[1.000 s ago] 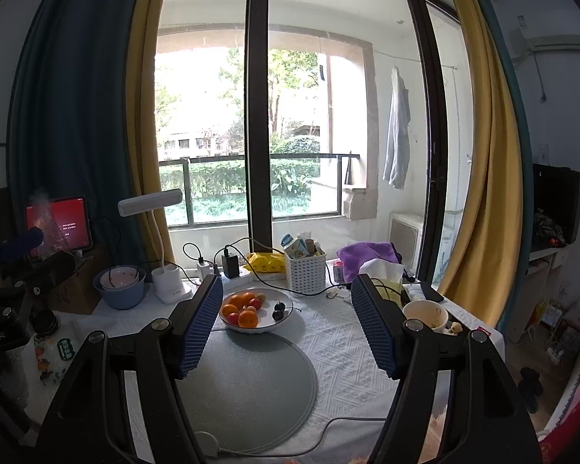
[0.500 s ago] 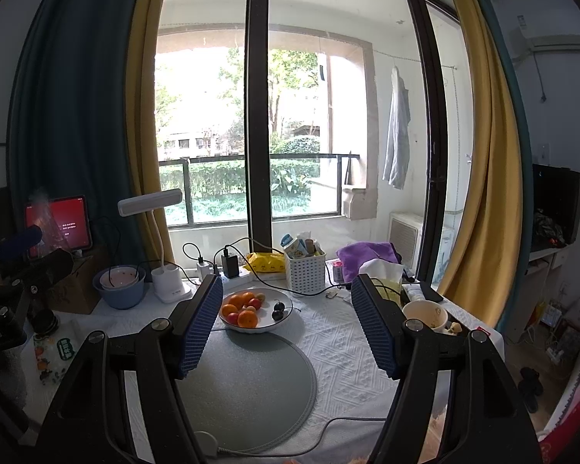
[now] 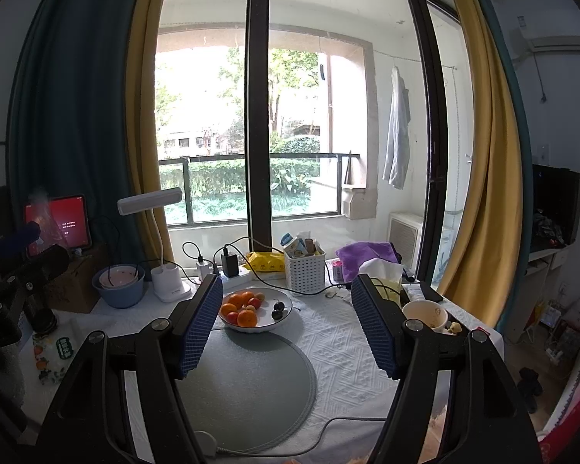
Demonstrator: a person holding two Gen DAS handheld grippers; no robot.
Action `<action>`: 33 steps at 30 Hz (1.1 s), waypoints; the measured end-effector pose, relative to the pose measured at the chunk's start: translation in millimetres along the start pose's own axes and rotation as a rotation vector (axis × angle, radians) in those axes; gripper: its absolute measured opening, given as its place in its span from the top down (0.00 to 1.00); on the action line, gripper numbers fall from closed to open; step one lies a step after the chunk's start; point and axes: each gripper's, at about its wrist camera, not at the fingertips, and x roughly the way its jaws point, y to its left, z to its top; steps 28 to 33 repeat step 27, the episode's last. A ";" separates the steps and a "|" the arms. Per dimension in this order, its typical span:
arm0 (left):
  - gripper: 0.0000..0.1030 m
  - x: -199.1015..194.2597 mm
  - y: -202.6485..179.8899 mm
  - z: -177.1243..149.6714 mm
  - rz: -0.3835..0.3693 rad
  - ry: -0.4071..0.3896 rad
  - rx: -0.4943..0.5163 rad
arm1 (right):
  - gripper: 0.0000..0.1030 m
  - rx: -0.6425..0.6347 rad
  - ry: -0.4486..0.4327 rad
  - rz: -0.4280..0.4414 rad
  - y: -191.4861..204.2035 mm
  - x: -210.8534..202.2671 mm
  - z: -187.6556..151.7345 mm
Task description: Organize fruits
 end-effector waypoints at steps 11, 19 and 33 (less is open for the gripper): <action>0.06 -0.7 -2.9 1.7 -0.008 0.000 0.004 | 0.30 0.000 0.001 -0.001 -0.6 -0.1 -0.1; 0.06 1.3 -3.9 2.8 -0.016 0.005 0.004 | 0.30 0.001 0.002 -0.002 -0.8 -0.1 0.2; 0.06 12.2 -5.2 -0.1 -0.034 0.007 0.009 | 0.30 0.003 0.012 -0.013 -12.0 8.1 -7.6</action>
